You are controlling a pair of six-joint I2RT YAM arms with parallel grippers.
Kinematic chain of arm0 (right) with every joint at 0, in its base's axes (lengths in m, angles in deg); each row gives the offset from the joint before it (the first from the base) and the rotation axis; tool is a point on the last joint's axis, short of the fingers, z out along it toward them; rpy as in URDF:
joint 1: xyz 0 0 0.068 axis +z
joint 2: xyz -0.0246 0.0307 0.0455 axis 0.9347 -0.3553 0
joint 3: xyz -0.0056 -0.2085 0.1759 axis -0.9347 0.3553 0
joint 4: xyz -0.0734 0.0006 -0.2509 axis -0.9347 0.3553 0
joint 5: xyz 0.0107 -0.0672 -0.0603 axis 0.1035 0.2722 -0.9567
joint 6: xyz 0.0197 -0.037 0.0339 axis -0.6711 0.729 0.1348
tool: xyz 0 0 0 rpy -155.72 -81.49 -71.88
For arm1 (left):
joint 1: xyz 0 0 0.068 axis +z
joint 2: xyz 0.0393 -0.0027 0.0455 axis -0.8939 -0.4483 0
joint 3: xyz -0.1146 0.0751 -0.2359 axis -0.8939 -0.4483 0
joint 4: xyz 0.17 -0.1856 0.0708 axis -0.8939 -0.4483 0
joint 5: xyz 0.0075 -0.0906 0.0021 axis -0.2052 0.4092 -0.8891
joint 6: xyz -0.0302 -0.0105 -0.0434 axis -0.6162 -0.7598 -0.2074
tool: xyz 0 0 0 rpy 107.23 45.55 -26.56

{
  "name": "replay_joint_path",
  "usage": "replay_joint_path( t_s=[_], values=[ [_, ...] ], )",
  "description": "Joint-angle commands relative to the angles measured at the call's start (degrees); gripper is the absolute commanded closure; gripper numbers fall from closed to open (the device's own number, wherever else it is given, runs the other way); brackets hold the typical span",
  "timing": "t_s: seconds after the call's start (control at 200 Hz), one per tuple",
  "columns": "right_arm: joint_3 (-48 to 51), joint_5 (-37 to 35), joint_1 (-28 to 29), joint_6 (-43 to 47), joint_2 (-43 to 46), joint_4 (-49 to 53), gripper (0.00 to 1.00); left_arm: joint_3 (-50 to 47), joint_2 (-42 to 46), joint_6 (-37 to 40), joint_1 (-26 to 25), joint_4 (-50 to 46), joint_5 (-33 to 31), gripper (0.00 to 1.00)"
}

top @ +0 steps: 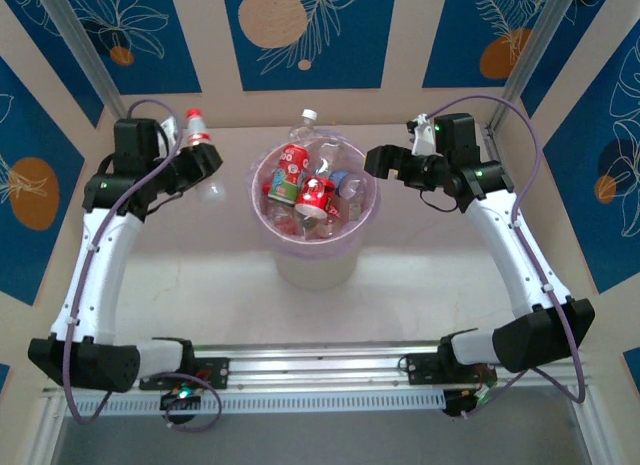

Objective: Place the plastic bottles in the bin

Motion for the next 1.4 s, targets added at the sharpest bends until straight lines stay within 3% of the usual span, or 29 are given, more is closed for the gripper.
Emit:
replay_joint_path(
  t_s=[0.0,0.325,0.505,0.855,1.085,1.265,1.396],
  values=[
    [0.2,0.8,0.7,-1.1,0.4,-0.4,0.05,8.4,-2.4,4.6,-3.7,-3.6,6.8,0.54],
    [0.0,0.1,1.8,-2.4,1.0,0.2,0.05,38.4,-20.9,18.0,-23.5,-20.9,5.6,0.58],
    [0.2,-1.4,2.0,-2.6,1.5,0.7,0.05,42.8,-27.3,22.8,-30.3,-25.0,6.3,0.61],
    [0.6,-2.1,-1.1,-3.6,3.8,0.2,0.05,42.6,-29.6,26.0,-33.9,-32.8,0.6,0.61],
    [-0.4,-1.0,-0.8,-3.3,3.1,-0.1,0.05,39.2,-27.9,24.8,-34.3,-31.3,0.9,0.41],
    [-3.1,-2.3,2.8,-1.2,3.2,2.7,0.06,39.0,-27.2,24.2,-34.4,-29.9,0.9,0.26],
    [-4.4,-4.1,4.5,-0.1,3.7,4.9,0.09,38.6,-25.8,23.7,-34.4,-28.2,0.9,0.24]
  ],
)
